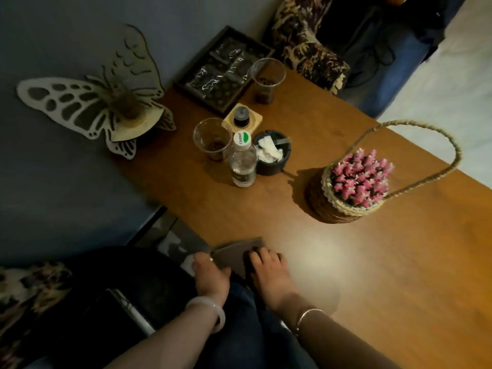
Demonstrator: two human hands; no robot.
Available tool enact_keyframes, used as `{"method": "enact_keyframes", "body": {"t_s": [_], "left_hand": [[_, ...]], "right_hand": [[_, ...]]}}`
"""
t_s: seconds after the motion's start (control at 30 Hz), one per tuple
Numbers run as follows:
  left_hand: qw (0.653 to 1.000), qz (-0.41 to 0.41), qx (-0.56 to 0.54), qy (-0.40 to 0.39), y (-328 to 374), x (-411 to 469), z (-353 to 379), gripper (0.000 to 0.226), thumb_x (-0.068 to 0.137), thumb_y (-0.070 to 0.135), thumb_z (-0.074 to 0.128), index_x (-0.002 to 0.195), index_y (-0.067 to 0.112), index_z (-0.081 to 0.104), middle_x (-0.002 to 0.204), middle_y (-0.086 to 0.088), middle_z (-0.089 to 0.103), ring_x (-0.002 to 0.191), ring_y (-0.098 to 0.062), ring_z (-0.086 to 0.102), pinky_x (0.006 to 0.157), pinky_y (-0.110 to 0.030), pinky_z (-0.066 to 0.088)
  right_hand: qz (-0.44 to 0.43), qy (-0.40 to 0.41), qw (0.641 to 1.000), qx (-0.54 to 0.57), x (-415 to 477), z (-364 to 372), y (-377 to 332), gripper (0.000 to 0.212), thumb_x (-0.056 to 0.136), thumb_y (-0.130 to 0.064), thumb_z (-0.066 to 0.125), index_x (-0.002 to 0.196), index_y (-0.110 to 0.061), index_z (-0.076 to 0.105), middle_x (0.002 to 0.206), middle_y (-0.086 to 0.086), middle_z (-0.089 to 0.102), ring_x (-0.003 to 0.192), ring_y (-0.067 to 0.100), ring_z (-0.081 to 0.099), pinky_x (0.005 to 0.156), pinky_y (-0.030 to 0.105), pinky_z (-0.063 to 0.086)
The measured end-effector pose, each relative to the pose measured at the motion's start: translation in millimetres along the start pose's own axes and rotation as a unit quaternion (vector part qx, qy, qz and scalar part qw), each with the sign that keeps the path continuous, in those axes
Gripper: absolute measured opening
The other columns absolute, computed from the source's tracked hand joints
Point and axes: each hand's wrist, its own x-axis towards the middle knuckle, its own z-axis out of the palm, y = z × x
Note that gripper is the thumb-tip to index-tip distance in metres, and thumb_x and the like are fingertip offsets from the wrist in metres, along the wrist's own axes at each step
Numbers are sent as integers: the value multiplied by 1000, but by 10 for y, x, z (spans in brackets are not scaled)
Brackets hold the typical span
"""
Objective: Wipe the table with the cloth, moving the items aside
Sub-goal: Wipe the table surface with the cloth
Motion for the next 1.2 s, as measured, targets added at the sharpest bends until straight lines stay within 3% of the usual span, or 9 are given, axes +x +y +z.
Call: {"method": "enact_keyframes", "body": {"t_s": [0.07,0.1,0.13,0.2,0.27,0.43,0.53,0.73,1.2], "left_hand": [[974,-121,-188,23,-61,-59,-9,58,83,21,65,131,5,35,135,-13,45,121,-31,46,105,-46,36],[906,-236,-349,28,26,-39,62,53,90,23,57,135,6,34,137,-16,44,127,-32,43,107,-46,33],[967,-161,-199,-9,38,-134,39,37,97,21,47,131,8,38,129,-14,49,122,-29,46,103,-42,36],[911,-228,-338,-60,168,-203,132,22,102,19,33,118,13,46,100,-9,55,92,-23,55,79,-37,45],[863,-260,-425,-83,232,-250,176,26,101,19,35,119,14,53,97,-10,58,90,-27,60,71,-36,45],[847,-251,-465,-65,375,-225,127,33,97,18,40,124,13,56,122,-14,61,110,-33,58,88,-38,44],[841,-244,-480,-44,503,-111,-55,34,96,18,40,124,11,58,125,-18,60,102,-31,59,85,-37,44],[839,-236,-490,-29,787,337,-462,38,99,23,37,126,5,56,132,-21,55,125,-36,50,111,-42,31],[843,-241,-482,-10,1519,1815,-1654,39,99,28,35,124,7,57,128,-17,58,111,-34,57,87,-39,44]], "right_hand": [[-19,-7,1000,-5,-23,-16,28,66,91,-36,58,148,-20,29,148,8,34,133,30,36,111,41,27],[-30,-7,1000,-5,-26,-36,36,67,90,-35,60,148,-21,30,148,8,35,134,29,37,111,40,28],[-41,-13,999,-9,-37,-60,43,68,89,-33,62,148,-22,30,147,8,35,134,29,37,111,39,27],[-62,-23,997,-32,-46,-102,68,70,89,-26,61,150,-21,28,148,9,35,135,29,35,113,38,25],[-81,-40,994,-69,-65,-157,75,70,91,-23,59,153,-19,26,154,12,26,139,31,29,115,39,21],[-107,-90,986,-88,-24,-212,12,71,100,-14,44,158,-14,2,164,9,-14,152,26,-6,121,36,-4],[-113,-107,985,-79,182,-263,-115,75,100,-17,45,157,-12,-3,163,10,-17,151,24,-9,122,34,-4],[-114,-153,978,-80,926,-479,-534,89,94,-25,59,157,-11,-2,163,11,-16,152,26,-6,120,32,-3],[-88,-143,985,-36,2425,-1158,-1668,68,101,-17,41,157,-12,3,164,7,-14,152,22,-4,123,38,3]]}}
